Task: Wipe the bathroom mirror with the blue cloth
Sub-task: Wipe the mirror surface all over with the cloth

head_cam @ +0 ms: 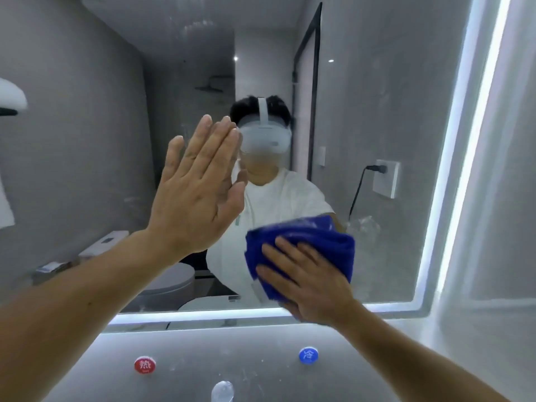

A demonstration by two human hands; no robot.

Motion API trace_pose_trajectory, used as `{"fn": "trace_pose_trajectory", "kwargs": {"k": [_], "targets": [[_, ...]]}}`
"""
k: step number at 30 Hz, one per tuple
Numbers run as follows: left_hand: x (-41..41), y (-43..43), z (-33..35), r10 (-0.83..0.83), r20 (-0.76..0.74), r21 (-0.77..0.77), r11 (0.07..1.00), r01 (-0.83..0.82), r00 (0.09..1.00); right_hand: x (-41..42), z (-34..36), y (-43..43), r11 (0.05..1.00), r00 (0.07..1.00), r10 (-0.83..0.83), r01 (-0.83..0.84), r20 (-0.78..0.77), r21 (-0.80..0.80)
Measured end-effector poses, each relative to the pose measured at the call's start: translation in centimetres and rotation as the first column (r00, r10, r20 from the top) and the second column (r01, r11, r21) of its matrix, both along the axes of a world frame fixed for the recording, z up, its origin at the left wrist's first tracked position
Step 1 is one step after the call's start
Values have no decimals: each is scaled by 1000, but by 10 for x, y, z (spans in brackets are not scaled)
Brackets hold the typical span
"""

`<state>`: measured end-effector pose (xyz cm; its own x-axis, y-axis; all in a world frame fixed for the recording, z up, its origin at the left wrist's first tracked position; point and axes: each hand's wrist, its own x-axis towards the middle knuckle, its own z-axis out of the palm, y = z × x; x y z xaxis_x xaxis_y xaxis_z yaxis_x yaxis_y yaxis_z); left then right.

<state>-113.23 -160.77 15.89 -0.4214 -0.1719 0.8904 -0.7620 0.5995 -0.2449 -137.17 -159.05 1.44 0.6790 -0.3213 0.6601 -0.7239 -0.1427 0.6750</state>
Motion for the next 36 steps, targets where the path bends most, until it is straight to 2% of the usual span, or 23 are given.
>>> {"fn": "trace_pose_trajectory", "kwargs": {"k": [4,7,9,13,16,18,20,23,25,29,32,36], "targets": [[-4,8,4,-5,11,-27,1000,5,1000,-19,-40,6,997,959,-31,50,-281,63],[3,13,11,-9,-8,-50,999,9,1000,-26,-22,6,995,909,-15,53,-416,79],[7,13,16,-2,-13,-69,998,1,1000,-25,15,5,997,894,12,26,-447,78],[10,13,37,3,-65,-77,997,-8,998,-17,132,5,999,970,36,-27,-241,38],[14,11,56,-3,-104,-106,994,-8,995,-8,225,5,994,996,52,-44,71,-102],[17,9,66,-8,-119,-133,991,-8,993,2,267,4,973,938,136,-64,319,-224],[21,5,70,-16,-138,-151,989,-5,990,11,285,-3,948,864,188,-36,466,-315],[25,-2,70,-24,-120,-183,983,2,992,17,274,-10,920,845,201,11,496,-392],[26,-6,68,-37,-115,-188,982,15,993,21,248,-13,923,857,186,16,481,-384],[23,-14,65,-46,-91,-173,984,30,995,31,151,-17,975,942,119,-52,312,-216],[20,-13,58,-53,-81,-126,991,42,995,28,81,-13,992,970,52,-22,237,-126],[27,-12,60,-62,-51,-106,993,56,997,18,53,-6,1000,1000,-27,27,14,-10]]}}
